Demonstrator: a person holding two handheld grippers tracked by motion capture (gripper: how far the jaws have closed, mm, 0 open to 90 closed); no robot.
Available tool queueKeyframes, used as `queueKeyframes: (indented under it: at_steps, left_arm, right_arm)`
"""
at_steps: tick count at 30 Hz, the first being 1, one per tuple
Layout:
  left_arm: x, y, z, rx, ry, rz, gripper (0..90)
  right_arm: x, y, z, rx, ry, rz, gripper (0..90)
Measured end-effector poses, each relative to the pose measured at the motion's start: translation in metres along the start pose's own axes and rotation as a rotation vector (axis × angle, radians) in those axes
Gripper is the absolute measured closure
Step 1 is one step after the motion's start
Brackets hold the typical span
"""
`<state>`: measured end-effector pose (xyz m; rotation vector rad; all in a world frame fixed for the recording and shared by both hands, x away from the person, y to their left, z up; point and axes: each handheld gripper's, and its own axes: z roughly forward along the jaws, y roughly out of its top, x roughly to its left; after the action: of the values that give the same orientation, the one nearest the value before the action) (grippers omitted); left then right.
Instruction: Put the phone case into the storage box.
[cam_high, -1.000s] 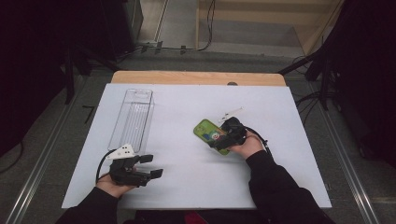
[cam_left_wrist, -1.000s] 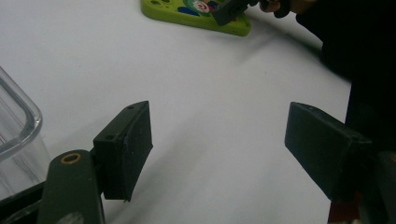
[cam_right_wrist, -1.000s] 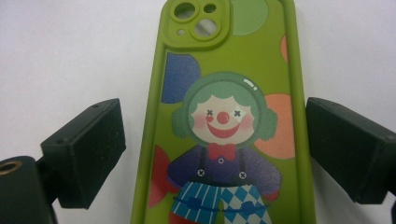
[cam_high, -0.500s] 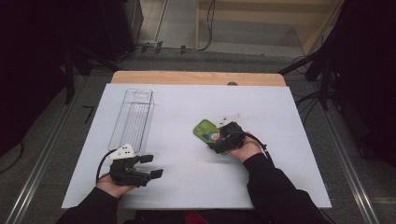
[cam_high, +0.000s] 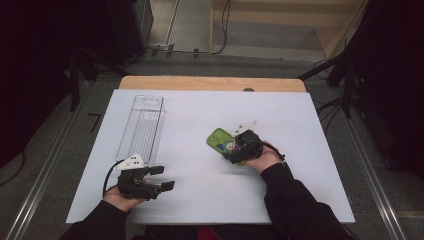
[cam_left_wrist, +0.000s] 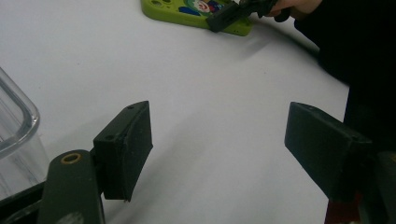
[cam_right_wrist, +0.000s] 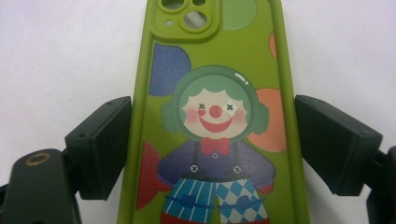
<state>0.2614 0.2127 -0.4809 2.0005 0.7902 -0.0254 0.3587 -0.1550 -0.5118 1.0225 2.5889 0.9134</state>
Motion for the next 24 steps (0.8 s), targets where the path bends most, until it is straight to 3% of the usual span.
queueKeyframes:
  at_steps: [6, 10, 24]
  left_arm:
    - [-0.001, 0.001, 0.001, 0.006, 0.002, -0.004, 24.2]
    - [-0.001, 0.002, 0.001, 0.0, -0.003, -0.021, 24.2]
    - [-0.005, 0.005, 0.004, 0.015, -0.011, -0.047, 24.3]
  right_arm:
    - [-0.002, 0.0, -0.002, -0.005, 0.035, 0.035, 14.3]
    - [-0.001, 0.002, -0.004, -0.009, 0.044, 0.033, 14.3]
    - [-0.005, 0.005, -0.021, -0.064, 0.093, 0.094, 14.4]
